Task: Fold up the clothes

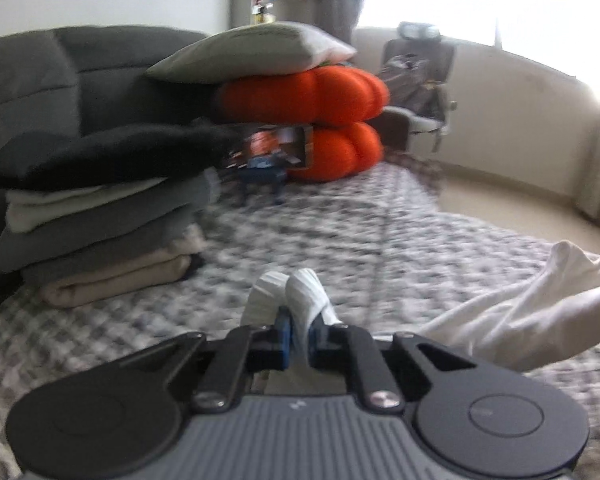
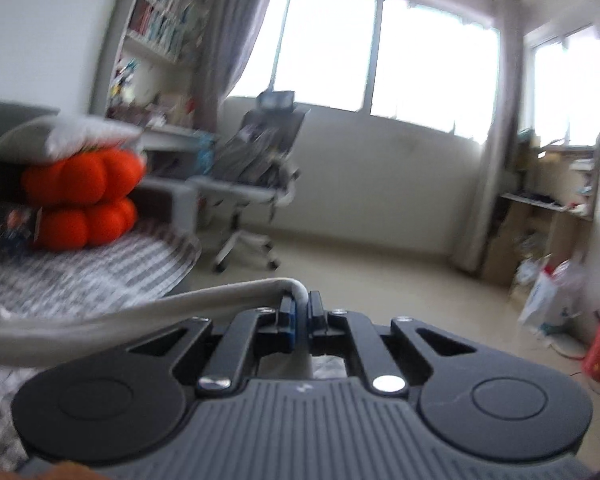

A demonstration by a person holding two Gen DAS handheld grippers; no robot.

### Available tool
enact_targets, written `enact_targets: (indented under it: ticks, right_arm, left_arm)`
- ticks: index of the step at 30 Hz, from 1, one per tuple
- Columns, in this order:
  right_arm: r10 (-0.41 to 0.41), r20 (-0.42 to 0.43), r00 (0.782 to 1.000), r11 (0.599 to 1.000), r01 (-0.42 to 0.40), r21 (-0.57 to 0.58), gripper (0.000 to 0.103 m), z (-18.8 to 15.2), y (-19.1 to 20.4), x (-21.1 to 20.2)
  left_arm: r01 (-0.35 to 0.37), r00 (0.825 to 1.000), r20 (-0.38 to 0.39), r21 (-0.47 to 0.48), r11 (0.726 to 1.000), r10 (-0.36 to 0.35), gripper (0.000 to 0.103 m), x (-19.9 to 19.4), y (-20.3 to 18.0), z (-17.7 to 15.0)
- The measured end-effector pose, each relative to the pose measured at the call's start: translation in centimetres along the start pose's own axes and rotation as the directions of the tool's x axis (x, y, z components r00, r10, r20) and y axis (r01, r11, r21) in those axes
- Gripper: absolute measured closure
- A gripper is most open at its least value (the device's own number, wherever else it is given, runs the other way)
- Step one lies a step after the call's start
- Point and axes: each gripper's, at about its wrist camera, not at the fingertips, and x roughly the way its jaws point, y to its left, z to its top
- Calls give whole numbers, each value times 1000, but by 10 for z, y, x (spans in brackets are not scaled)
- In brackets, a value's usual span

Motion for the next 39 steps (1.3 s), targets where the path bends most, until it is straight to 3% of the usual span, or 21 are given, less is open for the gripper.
enact_targets:
  ticks: [5, 9, 12, 16, 18, 20, 25, 29, 33, 34, 35, 36, 39]
  right_arm:
    - [17, -141, 990, 1000, -15, 9, 97, -30, -5, 24]
    - [39, -267, 963, 997, -17, 81, 94, -68, -15, 41]
    - [27, -280, 960, 999, -13, 53, 88, -73, -14, 41]
    - [38, -264, 964, 998, -25, 50, 82, -65, -13, 36]
    - [21, -231, 973, 999, -15, 30, 61, -58, -12, 31]
    - [22, -202, 979, 999, -17, 28, 59, -54, -12, 24]
    - [59, -221, 974, 995, -39, 91, 58, -65, -17, 19]
    - [151, -304, 941, 980, -102, 173, 58, -92, -19, 23]
    - [134, -331, 934, 989, -104, 107, 60, -114, -3, 21]
    - [118, -326, 938, 992, -99, 73, 64, -115, 2, 21]
    - [101, -322, 941, 995, -93, 39, 79, -116, 6, 21]
    - [79, -316, 946, 997, -80, 11, 86, -115, 9, 21]
    - [69, -294, 953, 998, -68, 12, 89, -108, 4, 24]
  left_arm:
    - [16, 999, -29, 40, 999, -15, 86, 6, -23, -3]
    - [-3, 1000, -30, 59, 998, 5, 52, 8, -21, -8]
    - [-24, 999, -29, 51, 998, 25, 42, 8, -11, -7]
    - [-23, 998, -50, 13, 1000, 24, 38, 10, 5, -3]
    - [-23, 998, -50, 18, 1000, 24, 35, 9, 8, -4]
    - [-20, 998, -61, 25, 999, 21, 34, 7, 9, -6]
    - [-15, 998, -62, -2, 1000, 14, 32, 0, 19, -9]
    - [-12, 997, -71, -43, 999, 9, 30, -1, 30, -9]
    - [-9, 997, -76, -75, 997, 3, 30, -3, 40, -9]
    - [-7, 997, -76, -71, 997, 2, 30, -4, 41, -8]
    - [-6, 997, -71, -68, 998, 1, 30, -6, 41, -8]
    - [-7, 998, -62, -69, 998, 3, 30, -8, 42, -8]
    - [2, 998, -62, -56, 998, -6, 32, -8, 39, -11]
